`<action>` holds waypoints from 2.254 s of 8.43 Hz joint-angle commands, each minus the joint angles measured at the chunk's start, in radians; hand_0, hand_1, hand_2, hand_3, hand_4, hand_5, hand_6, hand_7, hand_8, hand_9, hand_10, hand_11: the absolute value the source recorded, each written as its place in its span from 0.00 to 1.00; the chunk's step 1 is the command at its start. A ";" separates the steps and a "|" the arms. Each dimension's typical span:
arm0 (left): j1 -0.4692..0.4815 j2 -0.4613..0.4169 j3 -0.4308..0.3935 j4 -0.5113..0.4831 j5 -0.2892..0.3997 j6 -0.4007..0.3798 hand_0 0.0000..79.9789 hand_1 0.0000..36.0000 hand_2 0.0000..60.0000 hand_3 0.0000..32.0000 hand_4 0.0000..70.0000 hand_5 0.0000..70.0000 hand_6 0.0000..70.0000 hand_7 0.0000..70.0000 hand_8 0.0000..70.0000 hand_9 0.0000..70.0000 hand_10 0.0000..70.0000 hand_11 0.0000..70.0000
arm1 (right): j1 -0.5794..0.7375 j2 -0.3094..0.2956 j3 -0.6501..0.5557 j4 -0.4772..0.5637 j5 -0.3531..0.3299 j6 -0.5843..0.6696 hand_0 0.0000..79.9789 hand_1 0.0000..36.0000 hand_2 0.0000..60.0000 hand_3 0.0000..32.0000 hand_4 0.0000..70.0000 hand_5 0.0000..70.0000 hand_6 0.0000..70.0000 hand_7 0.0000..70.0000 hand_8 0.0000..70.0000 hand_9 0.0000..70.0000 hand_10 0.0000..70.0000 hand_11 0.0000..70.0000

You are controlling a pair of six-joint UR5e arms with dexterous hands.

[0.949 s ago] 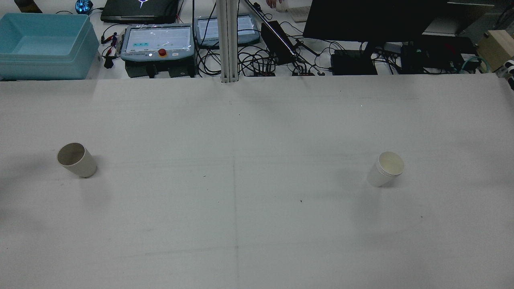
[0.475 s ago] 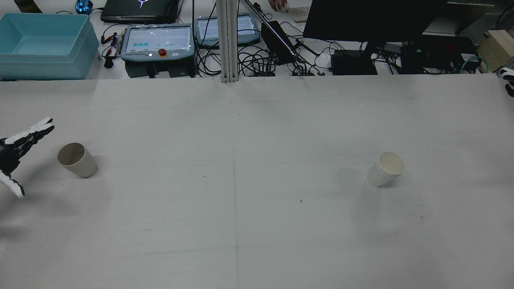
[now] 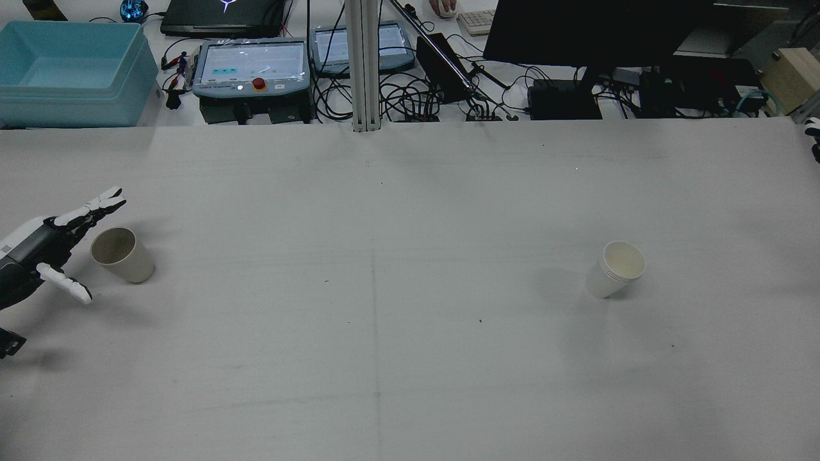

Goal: Pour water
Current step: 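Close the left hand fingers around the white paper cup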

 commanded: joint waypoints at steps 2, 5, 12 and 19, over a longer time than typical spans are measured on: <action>0.001 -0.059 0.113 -0.018 -0.007 -0.007 0.65 0.21 0.00 0.00 0.32 0.11 0.12 0.10 0.11 0.12 0.02 0.04 | -0.001 0.000 -0.004 0.001 0.000 0.000 0.57 0.29 0.12 0.00 0.14 0.23 0.08 0.09 0.00 0.00 0.00 0.01; 0.001 -0.070 0.117 0.000 -0.006 -0.007 0.66 0.24 0.00 0.26 0.22 0.08 0.05 0.03 0.08 0.08 0.00 0.00 | -0.001 0.002 -0.004 0.001 0.000 0.000 0.57 0.30 0.12 0.00 0.13 0.23 0.08 0.09 0.00 0.01 0.00 0.01; 0.003 -0.107 0.118 0.080 0.000 0.005 0.67 0.27 0.00 0.18 0.25 0.09 0.07 0.06 0.10 0.09 0.00 0.00 | 0.002 -0.001 0.002 0.002 0.000 0.000 0.58 0.30 0.12 0.00 0.12 0.21 0.07 0.06 0.00 0.00 0.00 0.00; 0.001 -0.133 0.132 0.104 -0.003 -0.007 0.67 0.26 0.00 0.00 0.40 0.20 0.13 0.13 0.14 0.15 0.00 0.01 | 0.003 -0.006 -0.001 0.002 0.000 0.000 0.58 0.30 0.12 0.00 0.11 0.19 0.06 0.03 0.00 0.00 0.00 0.01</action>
